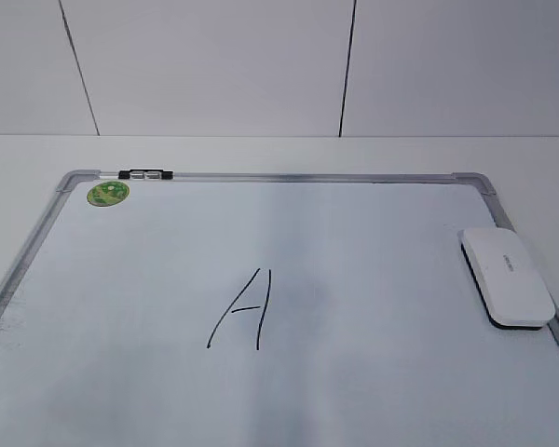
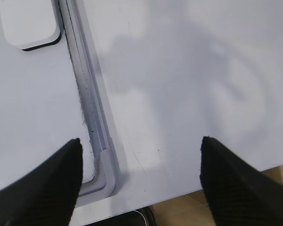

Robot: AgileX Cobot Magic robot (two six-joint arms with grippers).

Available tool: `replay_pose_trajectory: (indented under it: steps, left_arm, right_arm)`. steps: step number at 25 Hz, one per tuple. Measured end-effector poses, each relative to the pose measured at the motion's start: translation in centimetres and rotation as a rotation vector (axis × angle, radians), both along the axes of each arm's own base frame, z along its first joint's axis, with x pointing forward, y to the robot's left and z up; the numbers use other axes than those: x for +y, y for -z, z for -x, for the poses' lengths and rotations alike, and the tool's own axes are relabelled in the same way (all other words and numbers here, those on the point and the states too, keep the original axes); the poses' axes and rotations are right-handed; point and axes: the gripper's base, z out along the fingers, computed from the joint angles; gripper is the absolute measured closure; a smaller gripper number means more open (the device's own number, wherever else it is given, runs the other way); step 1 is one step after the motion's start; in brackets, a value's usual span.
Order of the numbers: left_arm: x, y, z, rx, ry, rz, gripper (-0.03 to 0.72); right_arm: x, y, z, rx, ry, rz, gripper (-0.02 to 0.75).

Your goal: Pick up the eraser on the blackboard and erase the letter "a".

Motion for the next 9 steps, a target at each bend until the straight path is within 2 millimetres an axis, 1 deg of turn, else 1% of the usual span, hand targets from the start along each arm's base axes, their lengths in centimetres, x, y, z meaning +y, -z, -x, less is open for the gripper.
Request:
replay_pose_trajectory:
  steps: [9]
  left_arm:
    - [0.00,0.00,0.00,0.000,0.000,0.000,0.453]
  right_arm:
    - [0.00,0.00,0.00,0.000,0.000,0.000,0.146]
